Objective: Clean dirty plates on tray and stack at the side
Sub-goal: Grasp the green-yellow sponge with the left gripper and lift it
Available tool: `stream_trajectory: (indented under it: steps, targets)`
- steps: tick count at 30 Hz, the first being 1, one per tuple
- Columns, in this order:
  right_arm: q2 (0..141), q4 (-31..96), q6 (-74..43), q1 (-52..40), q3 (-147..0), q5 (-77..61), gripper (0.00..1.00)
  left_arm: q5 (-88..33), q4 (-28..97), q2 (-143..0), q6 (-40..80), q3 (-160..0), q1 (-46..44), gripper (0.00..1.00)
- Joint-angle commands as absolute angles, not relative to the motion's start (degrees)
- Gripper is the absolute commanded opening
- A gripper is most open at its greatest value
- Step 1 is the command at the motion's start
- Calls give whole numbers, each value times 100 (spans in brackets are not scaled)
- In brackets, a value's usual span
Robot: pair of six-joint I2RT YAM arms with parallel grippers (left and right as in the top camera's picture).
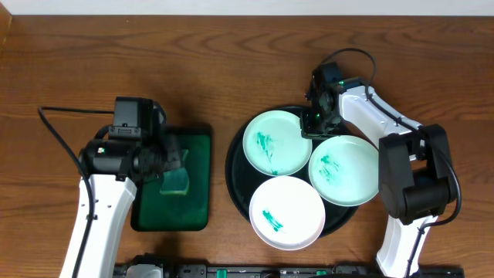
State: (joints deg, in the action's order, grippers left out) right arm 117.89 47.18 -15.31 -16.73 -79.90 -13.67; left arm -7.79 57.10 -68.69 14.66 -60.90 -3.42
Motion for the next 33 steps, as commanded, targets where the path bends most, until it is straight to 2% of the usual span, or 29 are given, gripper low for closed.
stream_trajectory:
  steps: [1, 13, 17, 21, 23, 26, 33]
  targets:
    - [11970, 4751, -1627, -1680, -7977, -1441, 1, 250, 5739, -7102, 2091, -6042, -316, 72]
    - [11970, 4779, -1566, -1680, -7977, -1444, 1, 158, 5686, -9037, 1861, -5979, -318, 72]
    - [11970, 4803, -1557, -1680, -7977, -1444, 1, -478, 5570, -9601, 1229, -5979, -318, 63]
    - [11970, 4805, -1557, -1680, -7977, -1444, 1, -541, 5507, -9998, 1109, -5977, -318, 61]
    - [11970, 4805, -1555, -1680, -7977, -1444, 1, -602, 5411, -10095, 961, -5972, -318, 56]
    - [11970, 4814, -1516, -1680, -7977, -1444, 1, -600, 5295, -10106, 961, -5933, -316, 63]
    - [11970, 4866, -1448, -1682, -7977, -1446, 1, -576, 4932, -10108, 943, -5898, -316, 70]
